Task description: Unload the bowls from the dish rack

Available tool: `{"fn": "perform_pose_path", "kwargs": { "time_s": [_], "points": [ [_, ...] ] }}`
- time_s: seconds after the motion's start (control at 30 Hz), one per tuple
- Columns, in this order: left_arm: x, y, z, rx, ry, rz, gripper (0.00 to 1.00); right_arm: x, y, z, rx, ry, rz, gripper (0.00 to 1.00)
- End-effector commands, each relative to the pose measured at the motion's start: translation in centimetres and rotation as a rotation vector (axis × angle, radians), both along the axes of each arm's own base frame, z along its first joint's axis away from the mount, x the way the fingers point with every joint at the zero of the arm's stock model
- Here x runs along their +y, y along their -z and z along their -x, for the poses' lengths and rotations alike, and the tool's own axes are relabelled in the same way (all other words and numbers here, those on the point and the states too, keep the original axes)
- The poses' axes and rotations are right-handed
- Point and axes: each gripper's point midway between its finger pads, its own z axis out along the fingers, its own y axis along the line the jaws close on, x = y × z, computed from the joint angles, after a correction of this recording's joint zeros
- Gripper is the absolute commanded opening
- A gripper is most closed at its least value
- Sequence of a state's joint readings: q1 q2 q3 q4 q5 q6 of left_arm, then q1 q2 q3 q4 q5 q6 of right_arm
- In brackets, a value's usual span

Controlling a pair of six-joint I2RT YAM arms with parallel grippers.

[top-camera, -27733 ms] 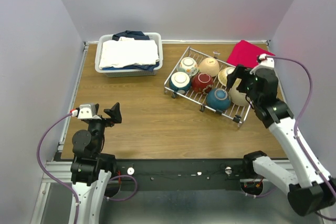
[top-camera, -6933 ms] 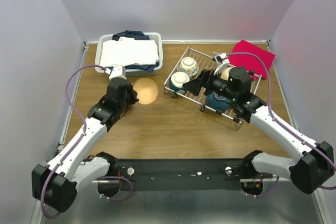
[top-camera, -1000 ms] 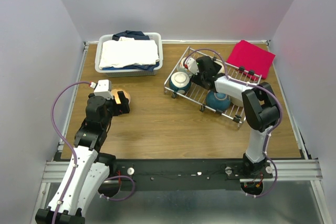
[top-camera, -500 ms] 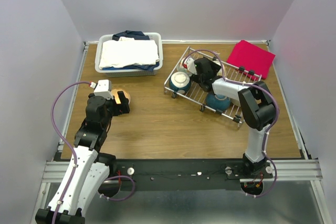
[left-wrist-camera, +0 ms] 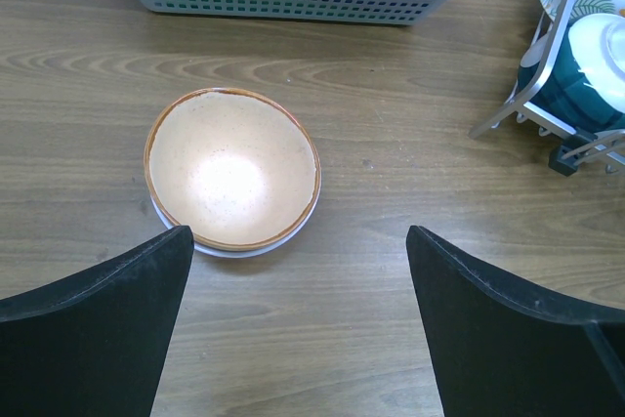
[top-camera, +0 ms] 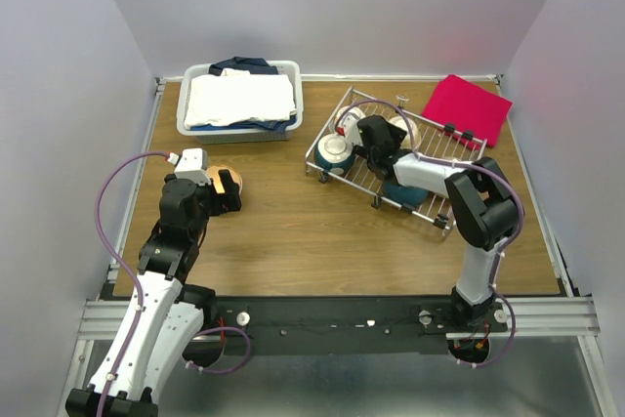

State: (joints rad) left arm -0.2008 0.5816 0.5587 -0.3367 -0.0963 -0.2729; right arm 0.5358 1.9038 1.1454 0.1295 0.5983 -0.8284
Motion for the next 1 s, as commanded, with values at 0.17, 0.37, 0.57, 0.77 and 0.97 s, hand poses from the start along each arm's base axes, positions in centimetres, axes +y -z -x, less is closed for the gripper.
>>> {"fn": "perform_pose_path", "kwargs": {
  "time_s": [0.17, 0.37, 0.57, 0.77, 0.97],
  "points": [
    [0.0, -0.4, -0.1, -0.029, 0.006, -0.007, 0.99, 1.5, -6.3, 1.4, -0.092, 0.001, -0.087, 0.49],
    [-0.6, -0.7, -0.1, -0.039, 0.036, 0.005, 0.99, 3.7, -8.6, 2.9, -0.041, -0.011, -0.335, 0.48],
    [-1.3, -1.1, 0.2, -0.048, 0.071, 0.024, 0.99, 6.9, -12.7, 5.4, -0.003, -0.05, -0.697, 0.48],
    [-2.7, -3.1, 0.0, -0.078, 0.12, 0.095, 0.99, 10.3, -15.8, 9.3, 0.08, -0.124, -1.039, 0.48],
    [-5.2, -5.6, -0.8, -0.115, 0.208, 0.219, 0.99, 13.2, -19.4, 12.8, 0.165, -0.242, -1.325, 0.48]
  ]
}}
